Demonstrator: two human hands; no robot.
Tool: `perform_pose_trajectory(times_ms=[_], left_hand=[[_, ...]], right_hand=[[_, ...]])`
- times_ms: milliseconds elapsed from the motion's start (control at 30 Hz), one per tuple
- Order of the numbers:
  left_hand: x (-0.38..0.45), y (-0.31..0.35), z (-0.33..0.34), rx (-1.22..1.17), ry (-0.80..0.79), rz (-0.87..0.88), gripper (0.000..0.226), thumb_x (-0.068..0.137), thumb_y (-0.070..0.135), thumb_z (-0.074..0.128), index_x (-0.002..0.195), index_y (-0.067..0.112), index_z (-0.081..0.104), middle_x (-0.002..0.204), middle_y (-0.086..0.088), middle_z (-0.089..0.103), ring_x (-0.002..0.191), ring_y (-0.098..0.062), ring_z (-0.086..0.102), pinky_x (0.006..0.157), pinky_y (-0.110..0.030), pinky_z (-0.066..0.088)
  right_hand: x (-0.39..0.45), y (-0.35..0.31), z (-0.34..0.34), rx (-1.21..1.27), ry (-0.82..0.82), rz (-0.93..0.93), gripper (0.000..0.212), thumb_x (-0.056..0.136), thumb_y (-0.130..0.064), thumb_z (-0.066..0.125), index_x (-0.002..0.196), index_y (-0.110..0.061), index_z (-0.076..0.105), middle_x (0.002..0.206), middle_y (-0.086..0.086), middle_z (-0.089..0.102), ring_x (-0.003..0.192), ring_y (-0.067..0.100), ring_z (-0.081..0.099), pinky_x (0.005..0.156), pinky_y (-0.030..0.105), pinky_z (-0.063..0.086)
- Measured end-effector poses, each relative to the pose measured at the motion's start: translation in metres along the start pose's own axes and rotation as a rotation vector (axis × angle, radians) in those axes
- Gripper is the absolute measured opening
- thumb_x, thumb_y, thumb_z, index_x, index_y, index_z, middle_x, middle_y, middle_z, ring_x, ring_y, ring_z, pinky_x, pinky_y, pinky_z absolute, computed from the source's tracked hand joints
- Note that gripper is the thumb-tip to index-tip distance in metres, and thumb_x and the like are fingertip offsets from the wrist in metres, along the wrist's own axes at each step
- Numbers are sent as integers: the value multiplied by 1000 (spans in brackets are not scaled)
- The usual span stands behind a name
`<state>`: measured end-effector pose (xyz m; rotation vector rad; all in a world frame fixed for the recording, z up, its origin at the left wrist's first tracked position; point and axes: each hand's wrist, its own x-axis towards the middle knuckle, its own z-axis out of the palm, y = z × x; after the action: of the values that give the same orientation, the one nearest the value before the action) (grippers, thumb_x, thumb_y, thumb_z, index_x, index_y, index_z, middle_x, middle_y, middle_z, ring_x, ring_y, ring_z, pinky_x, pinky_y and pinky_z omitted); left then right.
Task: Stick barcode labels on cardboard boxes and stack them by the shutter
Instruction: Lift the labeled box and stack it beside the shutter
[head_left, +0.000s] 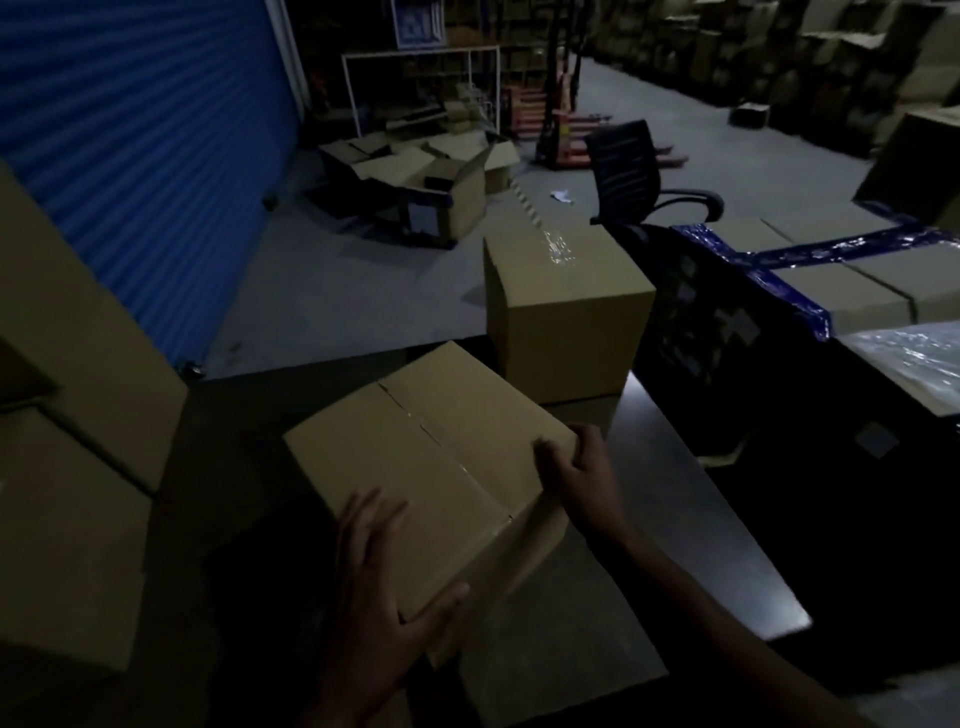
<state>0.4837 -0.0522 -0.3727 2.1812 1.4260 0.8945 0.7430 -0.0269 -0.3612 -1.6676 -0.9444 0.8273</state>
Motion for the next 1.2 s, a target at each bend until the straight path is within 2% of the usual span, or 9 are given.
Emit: perform_pose_trajectory(times_ms=[133,233,333,500,567,667,833,967,1200], left_hand=[[41,-36,-18,-183,98,-317,119,51,71,78,150,26,31,161,3,19,146,-23,26,114,-52,31],[80,-61,-28,-425,43,-429,123,48,48,87,153,36,23,155,-1,34,138,-23,38,110,-49,38],[120,-79,-35,-476,8,-424,118,56,35,90,153,34,24,150,0,39,135,-22,41,107,-46,41],[196,-101,-29,-477,73,-424,108,66,25,91,154,25,29,151,-6,41,135,-25,41,106,-46,41],[224,-106,-21,-486,101,-441,106,67,20,91,154,21,29,151,-10,41,136,-27,40,107,-43,39],[259,-105,-12,-518,102,-470,108,72,13,88,157,20,22,156,-11,34,141,-29,34,112,-45,34],[312,-104,-4,-484,36,-505,116,72,8,87,159,17,11,162,-9,23,146,-27,27,118,-43,26],[332,-106,5,-448,-3,-487,115,73,11,87,159,17,11,162,-8,22,146,-27,25,118,-42,26],[344,-114,14,-442,-65,-455,111,77,15,85,159,21,12,160,-9,24,144,-28,29,115,-41,31]], right_hand=[[13,-10,23,-92,-20,-28,33,92,-46,58,121,-33,49,106,-18,59,90,1,60,67,20,49],[24,-15,43,-272,11,-137,44,93,-53,51,133,-34,49,109,-22,56,100,7,54,80,29,49],[46,-28,64,-316,24,-152,44,95,-49,50,135,-31,50,115,-18,57,105,10,49,90,33,41],[101,-55,97,-293,71,-138,38,93,-38,59,126,-21,54,116,-6,61,105,14,56,95,45,50],[122,-62,110,-347,88,-138,38,89,-39,61,122,-22,52,118,-2,60,107,17,56,93,44,52],[146,-66,124,-510,62,-187,45,89,-34,63,128,-18,46,132,5,48,118,20,47,98,32,45],[166,-77,132,-738,99,-278,48,89,-29,63,130,-13,43,141,12,35,128,29,33,101,37,40],[180,-83,131,-894,115,-373,42,91,-25,59,129,-8,48,138,15,41,128,31,29,106,37,33],[189,-87,127,-908,101,-364,40,92,-29,59,126,-9,50,137,12,43,130,29,29,106,33,30]])
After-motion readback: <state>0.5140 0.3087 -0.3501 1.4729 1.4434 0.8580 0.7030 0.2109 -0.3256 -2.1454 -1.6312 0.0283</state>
